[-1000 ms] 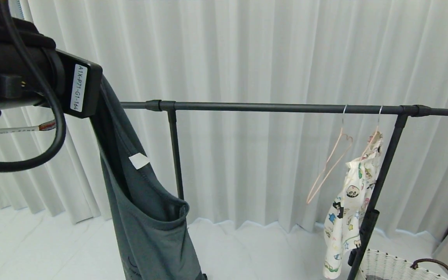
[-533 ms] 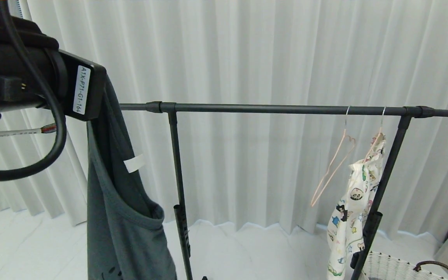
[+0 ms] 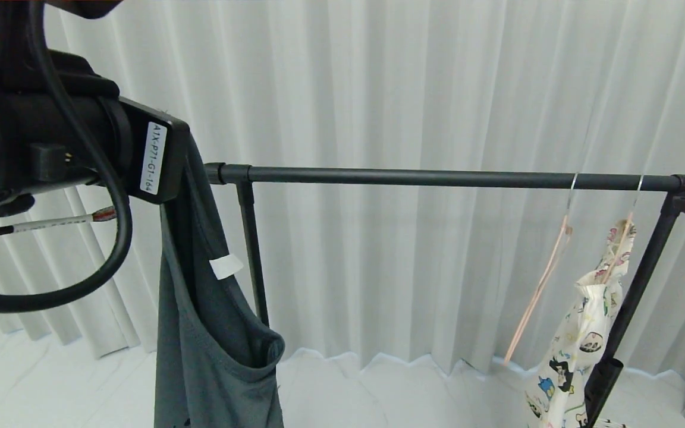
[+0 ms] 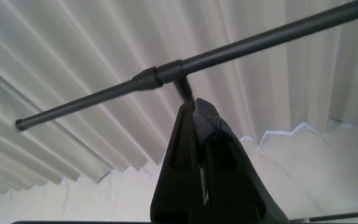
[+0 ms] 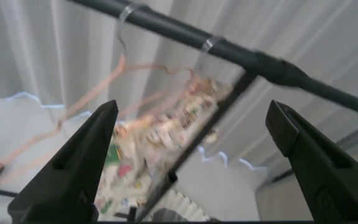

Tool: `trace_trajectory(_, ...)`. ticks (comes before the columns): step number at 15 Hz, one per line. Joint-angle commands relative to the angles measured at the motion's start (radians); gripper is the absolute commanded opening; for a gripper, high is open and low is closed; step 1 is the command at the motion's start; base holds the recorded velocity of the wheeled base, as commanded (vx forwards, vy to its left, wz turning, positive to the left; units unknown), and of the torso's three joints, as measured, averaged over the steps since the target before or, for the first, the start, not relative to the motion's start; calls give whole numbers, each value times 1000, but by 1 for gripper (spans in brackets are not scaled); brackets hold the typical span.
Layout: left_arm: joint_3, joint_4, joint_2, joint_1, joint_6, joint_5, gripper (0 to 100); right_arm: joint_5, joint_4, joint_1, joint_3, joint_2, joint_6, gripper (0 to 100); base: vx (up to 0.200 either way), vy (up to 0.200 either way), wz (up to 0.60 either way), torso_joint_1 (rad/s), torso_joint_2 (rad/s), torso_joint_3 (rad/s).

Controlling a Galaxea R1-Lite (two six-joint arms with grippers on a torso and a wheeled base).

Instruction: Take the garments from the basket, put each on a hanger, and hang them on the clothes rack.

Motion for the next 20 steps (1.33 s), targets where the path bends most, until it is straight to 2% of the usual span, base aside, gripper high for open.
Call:
trace_trajectory(1, 27, -23, -2, -1, 1, 0, 0, 0, 2, 10, 3, 2, 0, 100, 0, 0, 0, 0, 0, 0)
trace_trajectory(3, 34, -29, -4, -6, 1, 0, 0, -1, 9, 77, -4, -5, 9, 100, 0, 0, 0, 0, 0, 0)
trace_trajectory(5, 38, -29, -13, -6, 1, 0, 0, -10, 57, 195, -10, -13, 47, 100, 0, 0, 0, 0, 0, 0)
trace_trajectory(7, 41, -29, -17, -6, -1, 0, 0, -12, 62, 225, -7, -7, 64, 100, 0, 0, 0, 0, 0, 0)
trace_trajectory(9, 54, -29, -42, -6, -1, 0, 0, -21, 63, 318, -7, 38, 119, 100, 0, 0, 0, 0, 0, 0)
trace_trajectory(13, 70, -29, -56, -6, -1, 0, 0, -142, 65, 424, -24, 168, 277, 100, 0, 0, 0, 0, 0, 0)
trace_trajectory(14, 70, -29, -56, -6, -1, 0, 0, -205, 65, 442, -28, 234, 360, 100, 0, 0, 0, 0, 0, 0)
trace_trajectory(15, 70, -29, -56, -6, -1, 0, 0, -234, 66, 445, -30, 271, 411, 100, 0, 0, 0, 0, 0, 0)
trace_trajectory(18, 76, -29, -56, -6, -1, 0, 0, -270, 77, 447, -39, 373, 561, 100, 0, 0, 0, 0, 0, 0)
trace_trajectory(20, 88, -29, -56, -6, -1, 0, 0, -274, 111, 464, -59, 407, 630, 100, 0, 0, 0, 0, 0, 0)
